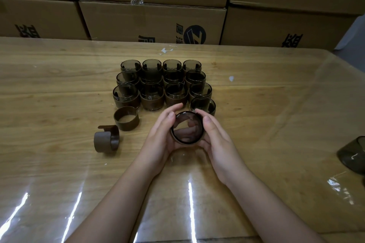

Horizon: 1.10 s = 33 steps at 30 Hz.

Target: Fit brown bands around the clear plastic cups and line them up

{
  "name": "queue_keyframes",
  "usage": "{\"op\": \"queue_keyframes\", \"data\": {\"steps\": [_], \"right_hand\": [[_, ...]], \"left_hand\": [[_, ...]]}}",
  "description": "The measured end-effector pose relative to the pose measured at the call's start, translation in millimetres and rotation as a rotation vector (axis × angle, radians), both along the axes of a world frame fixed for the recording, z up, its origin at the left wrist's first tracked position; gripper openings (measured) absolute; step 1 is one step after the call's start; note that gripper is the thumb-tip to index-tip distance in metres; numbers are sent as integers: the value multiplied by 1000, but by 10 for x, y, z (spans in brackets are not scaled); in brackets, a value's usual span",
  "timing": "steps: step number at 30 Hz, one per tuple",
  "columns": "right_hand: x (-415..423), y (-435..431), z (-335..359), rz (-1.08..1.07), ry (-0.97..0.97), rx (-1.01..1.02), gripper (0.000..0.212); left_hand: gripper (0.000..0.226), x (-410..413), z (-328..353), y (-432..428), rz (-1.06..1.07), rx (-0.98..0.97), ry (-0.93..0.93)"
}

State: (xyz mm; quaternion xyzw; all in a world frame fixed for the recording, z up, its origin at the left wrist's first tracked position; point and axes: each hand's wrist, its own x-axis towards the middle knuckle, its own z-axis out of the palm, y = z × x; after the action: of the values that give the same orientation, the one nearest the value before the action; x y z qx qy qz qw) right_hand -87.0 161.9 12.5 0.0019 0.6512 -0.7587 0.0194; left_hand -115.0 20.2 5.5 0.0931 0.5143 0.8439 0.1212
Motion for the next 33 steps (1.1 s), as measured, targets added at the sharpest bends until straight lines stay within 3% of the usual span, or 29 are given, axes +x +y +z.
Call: {"op": "queue_keyframes", "data": {"steps": [17, 21, 28, 33], "right_hand": [[-38, 98, 57, 89, -111, -447, 45], [-37, 84, 61, 71, -66, -411, 39], [-37, 133, 117, -68, 156, -230, 40], [-7, 108, 52, -81, 360, 97, 43]], "left_hand": [[39, 6, 19, -63, -139, 153, -5], [40, -5, -9, -40, -117, 123, 21], [58, 57, -67, 99, 73, -290, 108], [43, 92, -59, 118, 54, -261, 142]]}}
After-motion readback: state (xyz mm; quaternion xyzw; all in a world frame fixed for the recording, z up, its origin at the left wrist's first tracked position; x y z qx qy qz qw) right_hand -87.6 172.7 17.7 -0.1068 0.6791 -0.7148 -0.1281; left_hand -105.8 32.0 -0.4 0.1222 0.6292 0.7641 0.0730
